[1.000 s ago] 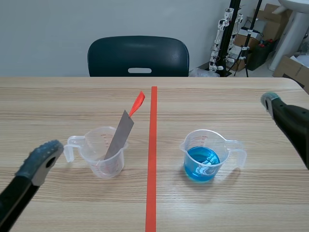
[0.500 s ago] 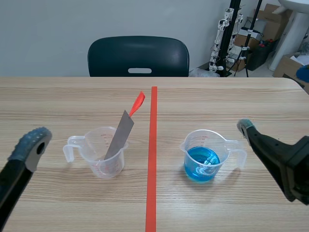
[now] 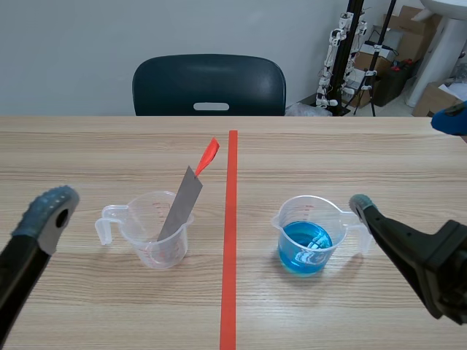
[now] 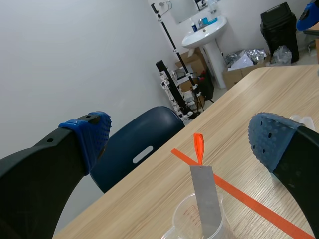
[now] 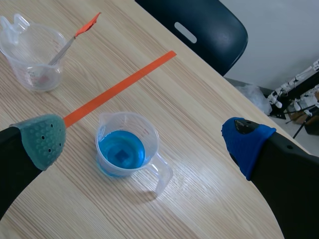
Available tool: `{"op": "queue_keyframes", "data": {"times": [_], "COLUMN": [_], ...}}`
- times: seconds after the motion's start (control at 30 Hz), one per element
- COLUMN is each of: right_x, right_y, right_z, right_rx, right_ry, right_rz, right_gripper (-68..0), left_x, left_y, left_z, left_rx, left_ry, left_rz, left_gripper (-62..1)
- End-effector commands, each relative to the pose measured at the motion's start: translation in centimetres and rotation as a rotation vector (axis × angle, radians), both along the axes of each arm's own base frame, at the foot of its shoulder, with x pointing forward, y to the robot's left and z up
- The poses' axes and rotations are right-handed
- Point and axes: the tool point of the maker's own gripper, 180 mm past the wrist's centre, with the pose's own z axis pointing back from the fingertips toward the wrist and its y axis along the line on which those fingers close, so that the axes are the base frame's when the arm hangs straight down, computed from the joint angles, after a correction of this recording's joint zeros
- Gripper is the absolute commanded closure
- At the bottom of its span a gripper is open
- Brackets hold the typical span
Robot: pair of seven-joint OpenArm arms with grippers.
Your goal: Do the redox reaction experiment. return to the home posture
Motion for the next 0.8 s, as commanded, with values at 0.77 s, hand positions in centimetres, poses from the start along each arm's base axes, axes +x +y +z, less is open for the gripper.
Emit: {"op": "queue_keyframes", "data": {"times": [0.77], "right_x": [0.1], "right_y": [1.0], "right_z": [1.2], "right_rx": [0.007], "right_ry": [-0.069], "right_rz": [0.063], "right_gripper": [-67.9], "left_x": [2.3], "left_y": [2.1], "left_z": [-2.6], "left_rx": [0.058], "left_ry": [0.109], "left_rz": [0.148], "left_gripper": [-57.8]}}
